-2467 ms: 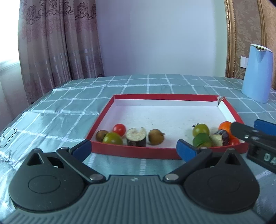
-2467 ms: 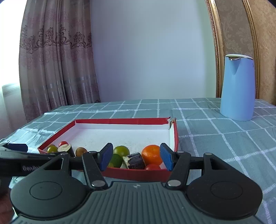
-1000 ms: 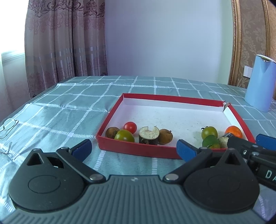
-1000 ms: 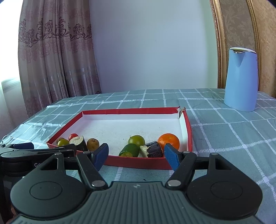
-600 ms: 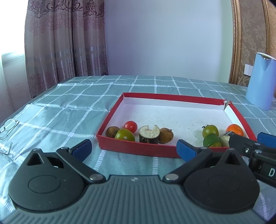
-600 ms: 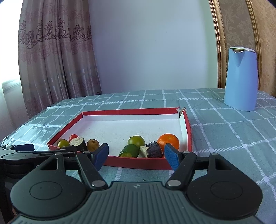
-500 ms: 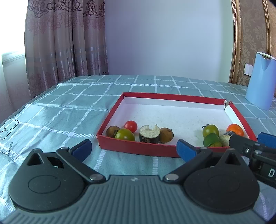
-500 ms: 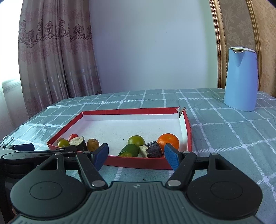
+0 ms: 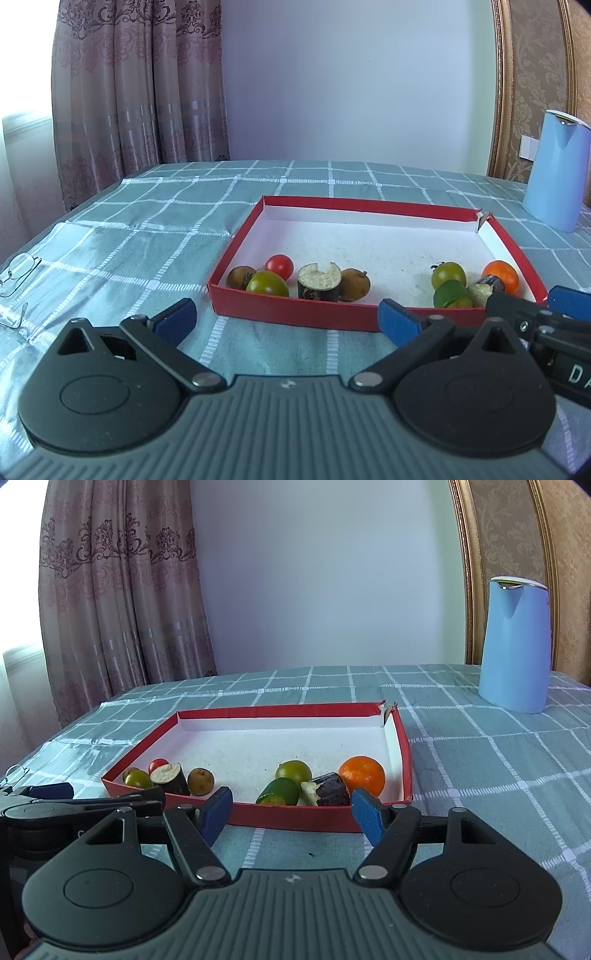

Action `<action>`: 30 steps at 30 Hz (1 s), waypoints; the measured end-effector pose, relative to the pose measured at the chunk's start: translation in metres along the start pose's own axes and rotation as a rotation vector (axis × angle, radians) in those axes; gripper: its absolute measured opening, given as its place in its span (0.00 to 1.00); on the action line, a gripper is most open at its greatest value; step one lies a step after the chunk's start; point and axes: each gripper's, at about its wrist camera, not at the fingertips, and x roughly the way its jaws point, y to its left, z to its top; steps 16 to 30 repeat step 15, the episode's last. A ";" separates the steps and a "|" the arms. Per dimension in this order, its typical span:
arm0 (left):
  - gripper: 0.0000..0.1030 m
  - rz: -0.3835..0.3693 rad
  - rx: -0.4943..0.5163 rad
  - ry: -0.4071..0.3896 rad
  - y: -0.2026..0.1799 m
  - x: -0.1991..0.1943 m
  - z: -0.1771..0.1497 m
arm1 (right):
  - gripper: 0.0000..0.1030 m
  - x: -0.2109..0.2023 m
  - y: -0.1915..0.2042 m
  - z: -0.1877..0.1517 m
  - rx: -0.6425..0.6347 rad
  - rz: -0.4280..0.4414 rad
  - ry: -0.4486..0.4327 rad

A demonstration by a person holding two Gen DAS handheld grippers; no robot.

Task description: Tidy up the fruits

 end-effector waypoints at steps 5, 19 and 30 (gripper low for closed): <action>1.00 0.002 0.001 -0.003 0.000 -0.001 0.000 | 0.69 -0.002 0.001 0.001 -0.001 0.000 -0.003; 1.00 0.015 0.023 -0.021 -0.003 -0.004 -0.004 | 0.69 -0.005 -0.001 -0.001 0.011 -0.002 -0.002; 1.00 0.015 0.023 -0.021 -0.003 -0.004 -0.004 | 0.69 -0.005 -0.001 -0.001 0.011 -0.002 -0.002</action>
